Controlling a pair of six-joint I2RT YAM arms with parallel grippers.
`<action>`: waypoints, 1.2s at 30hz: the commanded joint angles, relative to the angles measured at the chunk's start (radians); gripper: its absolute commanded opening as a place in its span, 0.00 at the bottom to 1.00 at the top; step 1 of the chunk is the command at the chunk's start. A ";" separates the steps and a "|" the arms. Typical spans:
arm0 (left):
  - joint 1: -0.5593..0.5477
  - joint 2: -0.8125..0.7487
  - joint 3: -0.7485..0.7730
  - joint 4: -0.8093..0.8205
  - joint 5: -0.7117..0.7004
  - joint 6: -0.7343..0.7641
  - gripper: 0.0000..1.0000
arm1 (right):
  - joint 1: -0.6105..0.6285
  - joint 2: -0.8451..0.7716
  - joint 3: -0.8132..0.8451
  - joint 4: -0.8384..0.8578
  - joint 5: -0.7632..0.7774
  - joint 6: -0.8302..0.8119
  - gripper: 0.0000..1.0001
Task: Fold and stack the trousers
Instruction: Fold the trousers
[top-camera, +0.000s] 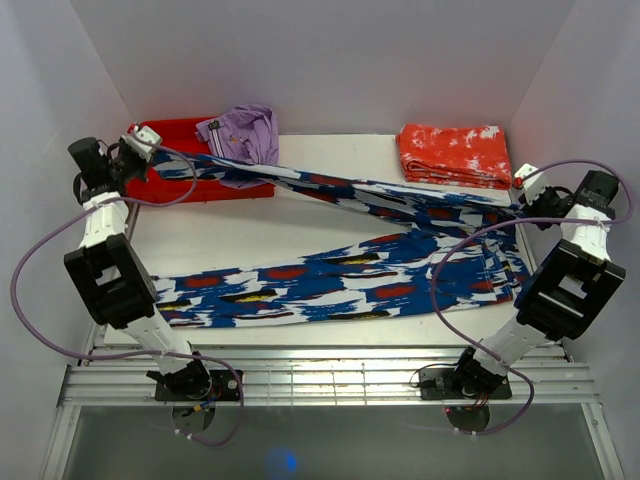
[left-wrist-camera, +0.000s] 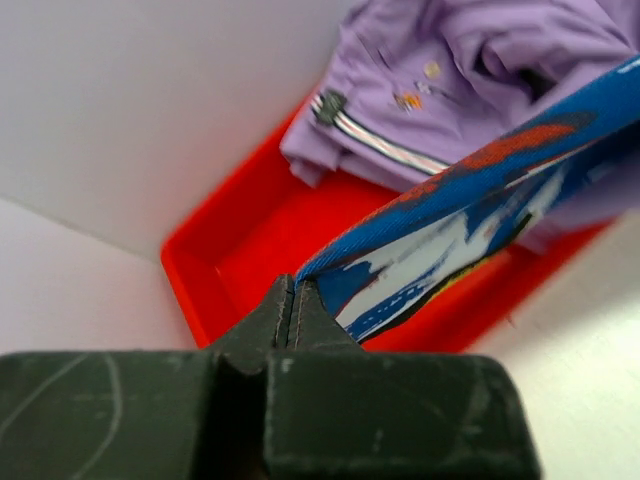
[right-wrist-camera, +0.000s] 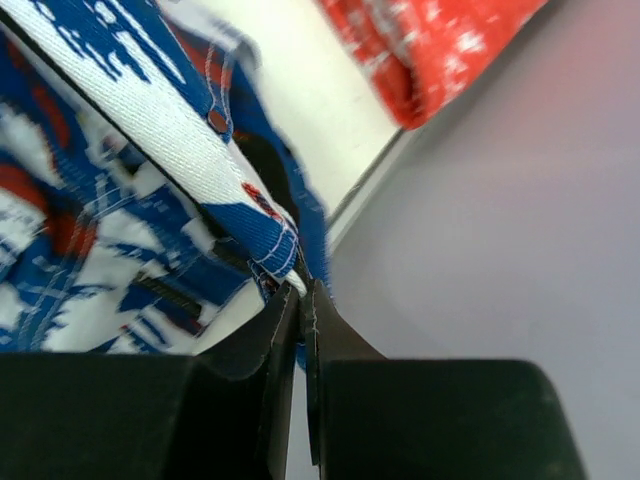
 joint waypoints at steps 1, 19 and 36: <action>0.099 -0.181 -0.152 0.118 -0.147 0.069 0.00 | -0.070 -0.077 -0.088 -0.006 0.156 -0.134 0.08; 0.255 -0.347 -0.262 -0.127 -0.055 0.048 0.00 | -0.193 -0.197 -0.088 -0.072 0.041 -0.191 0.08; 0.507 -0.490 -0.715 -0.782 0.013 0.936 0.00 | -0.446 -0.277 -0.619 -0.086 0.174 -0.844 0.08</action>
